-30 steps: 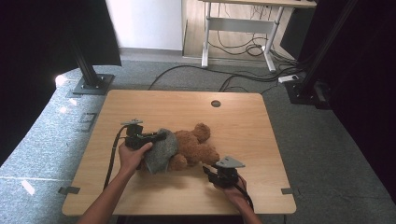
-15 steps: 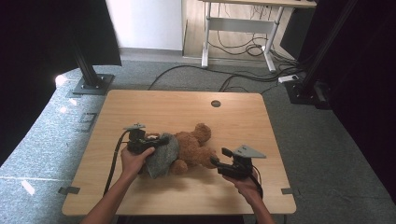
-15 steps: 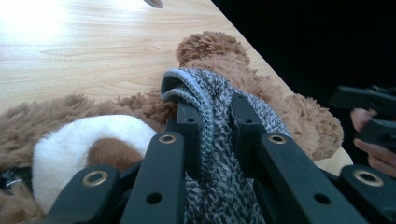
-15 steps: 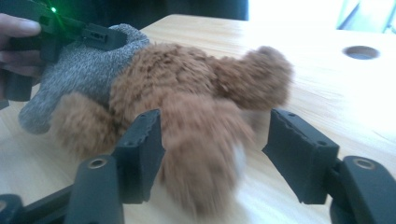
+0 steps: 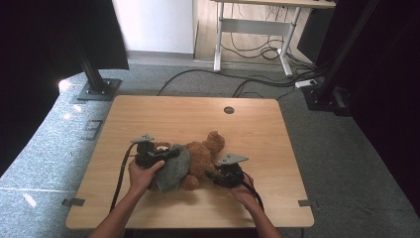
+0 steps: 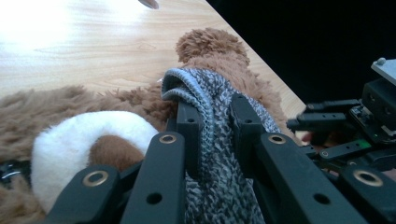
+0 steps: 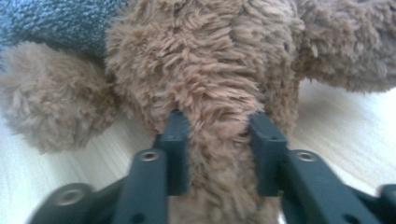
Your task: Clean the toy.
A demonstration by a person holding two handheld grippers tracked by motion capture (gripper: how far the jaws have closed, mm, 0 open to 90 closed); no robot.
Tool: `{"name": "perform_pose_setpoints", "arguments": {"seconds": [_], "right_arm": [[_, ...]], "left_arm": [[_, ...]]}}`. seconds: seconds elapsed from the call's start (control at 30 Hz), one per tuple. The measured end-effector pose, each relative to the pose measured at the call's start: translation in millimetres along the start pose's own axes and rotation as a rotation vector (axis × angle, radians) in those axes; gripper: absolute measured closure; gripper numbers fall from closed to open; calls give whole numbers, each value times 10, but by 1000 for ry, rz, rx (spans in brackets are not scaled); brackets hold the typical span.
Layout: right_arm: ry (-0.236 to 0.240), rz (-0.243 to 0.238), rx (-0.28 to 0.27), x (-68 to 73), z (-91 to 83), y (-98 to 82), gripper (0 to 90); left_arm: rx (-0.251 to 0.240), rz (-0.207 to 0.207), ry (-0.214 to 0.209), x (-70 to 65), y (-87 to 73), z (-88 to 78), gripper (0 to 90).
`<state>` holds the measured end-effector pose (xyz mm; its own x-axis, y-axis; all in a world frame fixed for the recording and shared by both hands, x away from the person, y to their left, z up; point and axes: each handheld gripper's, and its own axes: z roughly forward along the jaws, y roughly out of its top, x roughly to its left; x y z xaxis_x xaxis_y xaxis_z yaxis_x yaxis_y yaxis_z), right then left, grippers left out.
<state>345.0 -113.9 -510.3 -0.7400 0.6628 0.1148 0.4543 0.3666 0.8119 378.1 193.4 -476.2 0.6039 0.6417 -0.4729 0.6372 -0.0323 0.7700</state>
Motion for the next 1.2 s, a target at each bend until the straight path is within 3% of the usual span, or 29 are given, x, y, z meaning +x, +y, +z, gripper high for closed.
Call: {"name": "perform_pose_setpoints", "arguments": {"seconds": [0.17, 0.3, 0.43, 0.53, 0.63, 0.77, 1.2], "right_arm": [[-8, 2, -25, 15, -44, -74, 726], [-34, -14, -38, 39, -64, -112, 741], [-66, -18, -42, 23, -93, -138, 751], [-89, 2, -42, -32, -144, -188, 760], [-98, 17, -38, -82, -195, -239, 764], [-107, 27, -36, -92, -254, -304, 766], [-141, 60, -44, -156, -422, -427, 763]], "left_arm": [[-40, -2, 13, 24, -1, -96, 775], [-94, -17, 30, 106, 42, -285, 775], [-123, -14, 109, 230, 68, -496, 775], [-123, -48, 151, 363, 4, -600, 775], [-94, -87, 154, 458, -112, -571, 774], [-78, -89, 147, 438, -188, -456, 772], [-26, -81, 168, 467, -76, -107, 767]]}}
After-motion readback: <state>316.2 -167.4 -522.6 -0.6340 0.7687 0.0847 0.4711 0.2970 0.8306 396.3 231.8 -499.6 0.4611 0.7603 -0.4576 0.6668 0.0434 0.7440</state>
